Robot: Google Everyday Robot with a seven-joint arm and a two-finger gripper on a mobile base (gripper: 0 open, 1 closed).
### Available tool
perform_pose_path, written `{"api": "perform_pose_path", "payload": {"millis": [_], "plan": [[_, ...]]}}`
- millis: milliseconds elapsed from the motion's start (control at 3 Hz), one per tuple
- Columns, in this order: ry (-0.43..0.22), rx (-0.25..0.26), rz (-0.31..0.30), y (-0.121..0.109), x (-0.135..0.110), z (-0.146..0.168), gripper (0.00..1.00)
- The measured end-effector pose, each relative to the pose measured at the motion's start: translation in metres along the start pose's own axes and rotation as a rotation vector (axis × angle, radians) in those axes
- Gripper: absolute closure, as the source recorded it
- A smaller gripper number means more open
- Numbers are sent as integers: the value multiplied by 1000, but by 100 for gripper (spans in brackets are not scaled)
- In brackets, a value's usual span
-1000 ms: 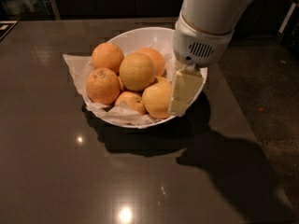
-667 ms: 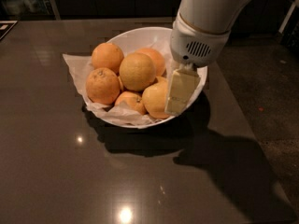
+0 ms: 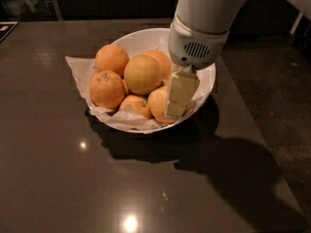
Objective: Pick orange from white bowl
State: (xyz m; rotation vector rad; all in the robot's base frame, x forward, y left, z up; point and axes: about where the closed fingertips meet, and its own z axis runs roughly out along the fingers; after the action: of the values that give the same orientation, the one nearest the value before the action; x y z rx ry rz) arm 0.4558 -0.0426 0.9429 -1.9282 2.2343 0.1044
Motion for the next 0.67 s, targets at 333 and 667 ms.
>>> {"api": "perform_pose_path", "payload": {"millis": [333,667], "plan": [[6,-6,-3,0,-3,2,31],[17,-15,-1,-3,-5,5,33]]}}
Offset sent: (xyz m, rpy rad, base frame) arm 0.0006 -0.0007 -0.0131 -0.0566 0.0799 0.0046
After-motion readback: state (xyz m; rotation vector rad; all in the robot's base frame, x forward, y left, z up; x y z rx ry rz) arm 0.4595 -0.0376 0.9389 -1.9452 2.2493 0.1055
